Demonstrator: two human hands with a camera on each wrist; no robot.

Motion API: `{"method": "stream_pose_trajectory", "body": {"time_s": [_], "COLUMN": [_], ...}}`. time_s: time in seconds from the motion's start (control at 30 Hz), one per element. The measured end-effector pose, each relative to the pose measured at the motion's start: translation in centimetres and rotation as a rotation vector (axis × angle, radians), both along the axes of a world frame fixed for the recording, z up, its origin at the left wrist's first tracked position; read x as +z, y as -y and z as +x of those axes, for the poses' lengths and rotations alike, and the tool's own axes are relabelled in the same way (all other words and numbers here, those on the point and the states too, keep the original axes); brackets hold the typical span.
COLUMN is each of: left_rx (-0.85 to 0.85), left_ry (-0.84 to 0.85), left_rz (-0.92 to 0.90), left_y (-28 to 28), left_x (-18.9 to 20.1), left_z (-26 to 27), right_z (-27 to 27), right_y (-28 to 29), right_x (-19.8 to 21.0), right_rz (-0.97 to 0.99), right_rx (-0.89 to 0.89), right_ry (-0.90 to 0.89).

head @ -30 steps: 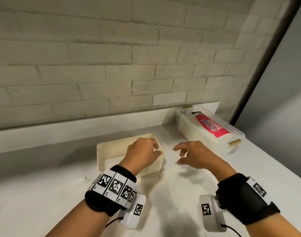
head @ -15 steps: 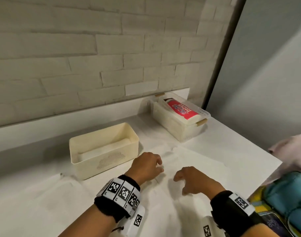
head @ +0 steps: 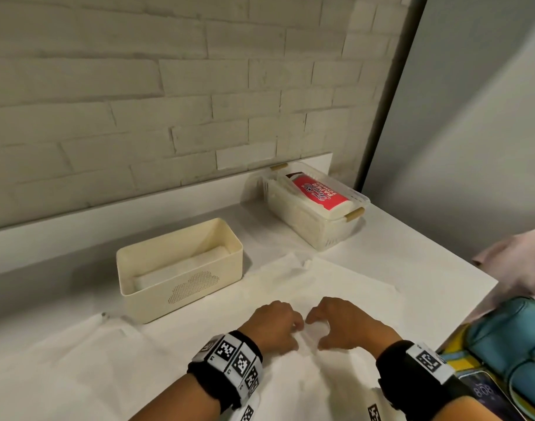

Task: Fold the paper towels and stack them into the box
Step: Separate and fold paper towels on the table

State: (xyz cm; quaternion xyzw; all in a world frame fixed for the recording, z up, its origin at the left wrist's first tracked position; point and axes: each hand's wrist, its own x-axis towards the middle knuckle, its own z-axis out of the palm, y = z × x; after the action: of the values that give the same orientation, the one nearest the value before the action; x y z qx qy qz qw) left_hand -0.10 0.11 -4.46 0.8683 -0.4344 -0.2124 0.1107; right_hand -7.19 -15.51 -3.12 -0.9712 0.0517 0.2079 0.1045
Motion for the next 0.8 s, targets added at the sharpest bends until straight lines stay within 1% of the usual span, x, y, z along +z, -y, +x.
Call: {"method": "stream_pose_trajectory", "body": {"time_s": [0.13,0.37,0.63,0.7,0.8], "left_rx": [-0.004,-0.012,-0.006,0.000,0.014], "left_ry": [0.041,0.077,0.078,0.063,0.053], "left_rz": [-0.025,-0.046,-0.122,-0.142,-0.163], "left_y": [0.5,0.6,0.4,0.2,0.1], "left_x": [-0.1,-0.5,-0.7,-0.8,-0.7], "left_z": [0.0,0.4,0.6,0.5,0.4], "right_z": [0.4,1.2,1.1,1.2,1.3], "right_y": [0.2,0.7,2.0,2.2,2.4], "right_x": [0.5,0.7,1.4,1.5,1.5], "right_rz": [0.027,0.078,0.301,0.326,0.314], "right_rx": [0.007,-0.105,-0.218,-0.234,-0.246], "right_ry": [0.023,-0.005,0.037,0.038,0.063]}}
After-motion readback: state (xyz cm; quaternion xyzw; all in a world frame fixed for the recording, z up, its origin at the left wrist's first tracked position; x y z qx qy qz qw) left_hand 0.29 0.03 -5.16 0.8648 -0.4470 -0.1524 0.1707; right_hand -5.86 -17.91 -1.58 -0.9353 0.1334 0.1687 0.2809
